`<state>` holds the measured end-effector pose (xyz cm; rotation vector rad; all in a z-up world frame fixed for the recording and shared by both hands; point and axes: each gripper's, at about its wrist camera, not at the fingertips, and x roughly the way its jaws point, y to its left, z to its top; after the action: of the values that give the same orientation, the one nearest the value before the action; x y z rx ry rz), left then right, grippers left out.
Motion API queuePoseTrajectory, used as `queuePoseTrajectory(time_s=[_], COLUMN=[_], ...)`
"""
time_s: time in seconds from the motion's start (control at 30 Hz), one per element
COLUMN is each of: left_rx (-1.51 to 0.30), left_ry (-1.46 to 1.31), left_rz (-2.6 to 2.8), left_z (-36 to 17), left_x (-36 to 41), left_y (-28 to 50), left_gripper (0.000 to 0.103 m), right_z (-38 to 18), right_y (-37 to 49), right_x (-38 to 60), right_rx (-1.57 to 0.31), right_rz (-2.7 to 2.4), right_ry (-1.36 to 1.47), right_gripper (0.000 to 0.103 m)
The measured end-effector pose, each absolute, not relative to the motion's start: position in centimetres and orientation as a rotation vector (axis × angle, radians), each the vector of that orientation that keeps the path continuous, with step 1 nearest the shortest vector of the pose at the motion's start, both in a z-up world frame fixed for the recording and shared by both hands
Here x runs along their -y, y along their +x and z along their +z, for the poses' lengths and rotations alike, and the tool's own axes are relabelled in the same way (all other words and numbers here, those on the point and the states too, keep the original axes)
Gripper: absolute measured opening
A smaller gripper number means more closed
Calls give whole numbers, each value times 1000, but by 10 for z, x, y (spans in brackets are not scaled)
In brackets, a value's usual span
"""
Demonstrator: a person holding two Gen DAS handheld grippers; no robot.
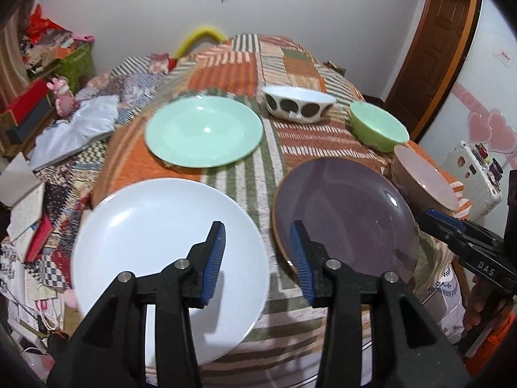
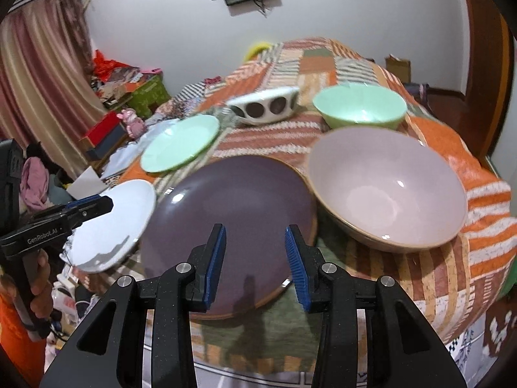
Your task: Organize plates and bowls
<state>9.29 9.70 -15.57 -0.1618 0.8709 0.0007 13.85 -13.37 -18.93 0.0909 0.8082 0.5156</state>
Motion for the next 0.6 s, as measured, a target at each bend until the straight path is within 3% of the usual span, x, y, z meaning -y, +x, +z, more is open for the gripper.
queuePoseTrajectory(time_s=[0.27, 0.4, 0.6], left_rx=[-791, -781, -811], left_ry=[-119, -125, -166], left_rz=[97, 157, 216], left_z=[-132, -132, -143], left_x=[-121, -142, -174], left_y=[60, 46, 36], left_gripper=[67, 72, 73], right_z=[-170, -164, -166], right_y=[137, 136, 138], right_x=[100, 81, 47], right_rx=[-754, -741, -748], right_rz=[596, 637, 699], right_ry=[41, 9, -37], right_gripper=[36, 37, 55])
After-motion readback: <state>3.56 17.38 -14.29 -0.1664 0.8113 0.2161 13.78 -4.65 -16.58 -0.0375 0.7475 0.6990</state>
